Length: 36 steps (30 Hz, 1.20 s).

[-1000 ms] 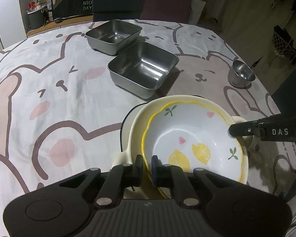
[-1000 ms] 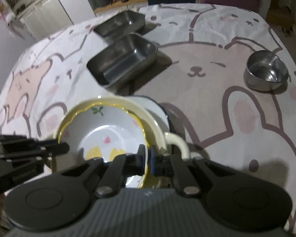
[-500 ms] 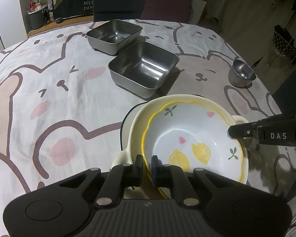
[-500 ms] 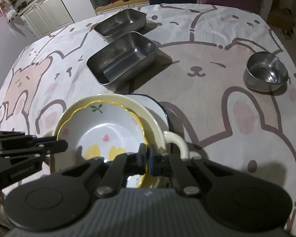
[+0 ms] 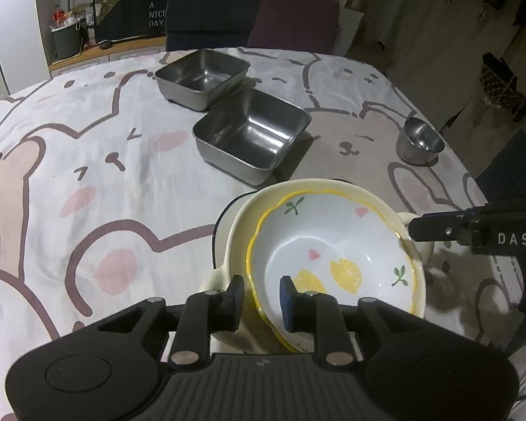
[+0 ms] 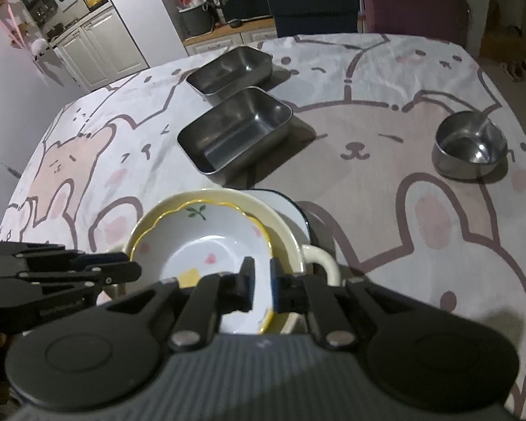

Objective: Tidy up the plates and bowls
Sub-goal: 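Open both tools to release the yellow-rimmed bowl, then move both tools to a square steel tray and close on its rim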

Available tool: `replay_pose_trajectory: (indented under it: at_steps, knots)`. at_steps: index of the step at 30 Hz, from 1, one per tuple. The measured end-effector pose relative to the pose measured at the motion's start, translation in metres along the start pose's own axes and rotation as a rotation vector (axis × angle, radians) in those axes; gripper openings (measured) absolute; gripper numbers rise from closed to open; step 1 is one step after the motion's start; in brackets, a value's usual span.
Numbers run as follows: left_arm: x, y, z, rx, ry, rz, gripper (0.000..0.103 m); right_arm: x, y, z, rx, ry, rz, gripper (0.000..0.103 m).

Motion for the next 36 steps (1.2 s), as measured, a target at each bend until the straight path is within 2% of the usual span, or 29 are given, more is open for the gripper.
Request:
replay_pose_trajectory:
  at_steps: [1,2,3,4,5,6,7,8,9,11,12,13,14,18,23,29,31,33,36]
  knots:
    - [0.000,0.000,0.002,0.001,-0.005,-0.001,0.032,0.000,-0.001,0.002,-0.001,-0.004,0.003,0.020]
    - [0.000,-0.001,0.004,0.002,-0.010,-0.003,0.040,-0.001,-0.001,0.003,-0.002,-0.008,0.009,0.030]
    - [0.001,-0.002,0.008,0.003,-0.019,-0.007,0.043,-0.001,-0.001,0.004,-0.004,-0.013,0.017,0.039]
    - [0.001,-0.002,0.011,0.002,-0.029,-0.010,0.051,-0.002,-0.001,0.004,-0.007,-0.018,0.029,0.043]
    - [0.002,-0.002,0.014,0.000,-0.038,-0.012,0.061,-0.003,0.000,0.006,-0.008,-0.025,0.045,0.050]
    - [0.003,-0.002,0.018,0.001,-0.052,-0.014,0.067,-0.005,0.000,0.008,-0.006,-0.033,0.061,0.058]
    - [0.003,-0.001,0.022,0.005,-0.066,-0.016,0.079,-0.006,0.001,0.010,-0.004,-0.040,0.072,0.063]
    - [0.004,-0.001,0.026,0.011,-0.084,-0.019,0.088,-0.007,0.001,0.013,-0.002,-0.052,0.085,0.073]
    - [0.006,0.000,0.030,0.013,-0.100,-0.017,0.092,-0.008,0.001,0.017,-0.001,-0.068,0.097,0.080]
    - [0.008,0.004,0.037,0.012,-0.135,0.000,0.100,-0.006,0.000,0.024,0.008,-0.103,0.109,0.087]
    - [0.010,0.006,0.040,0.011,-0.153,0.015,0.102,-0.004,-0.001,0.027,0.014,-0.121,0.106,0.091]
    - [0.013,0.008,0.041,0.009,-0.166,0.030,0.103,-0.002,-0.002,0.030,0.016,-0.142,0.101,0.100]
    - [0.015,0.011,0.043,0.009,-0.178,0.047,0.103,0.003,-0.004,0.034,0.019,-0.177,0.094,0.103]
    - [0.029,0.021,0.038,-0.032,-0.202,0.142,0.103,0.030,-0.008,0.042,0.012,-0.279,0.089,0.103]
    - [0.048,0.032,0.018,-0.067,-0.211,0.265,0.103,0.075,-0.009,0.025,-0.007,-0.332,0.119,0.103]
    - [0.073,0.047,-0.016,-0.112,-0.220,0.403,0.101,0.123,-0.006,-0.020,-0.063,-0.306,0.210,0.103]
    - [0.080,0.053,-0.029,-0.117,-0.211,0.436,0.095,0.136,-0.002,-0.035,-0.060,-0.293,0.239,0.094]
    - [0.084,0.060,-0.041,-0.119,-0.199,0.469,0.090,0.146,0.002,-0.056,-0.040,-0.254,0.264,0.076]
    - [0.087,0.069,-0.059,-0.121,-0.171,0.510,0.082,0.153,0.010,-0.084,-0.024,-0.202,0.303,0.067]
Point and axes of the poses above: each gripper's, at about its wrist camera, not at the fingertips, and z roughly against the way its jaws point, y to its left, x to its top, the point moved 9 cm from there along -z, roughly the way its jaws point, and after that the axes turned 7 degrees about -x, right-handed, at the moved point
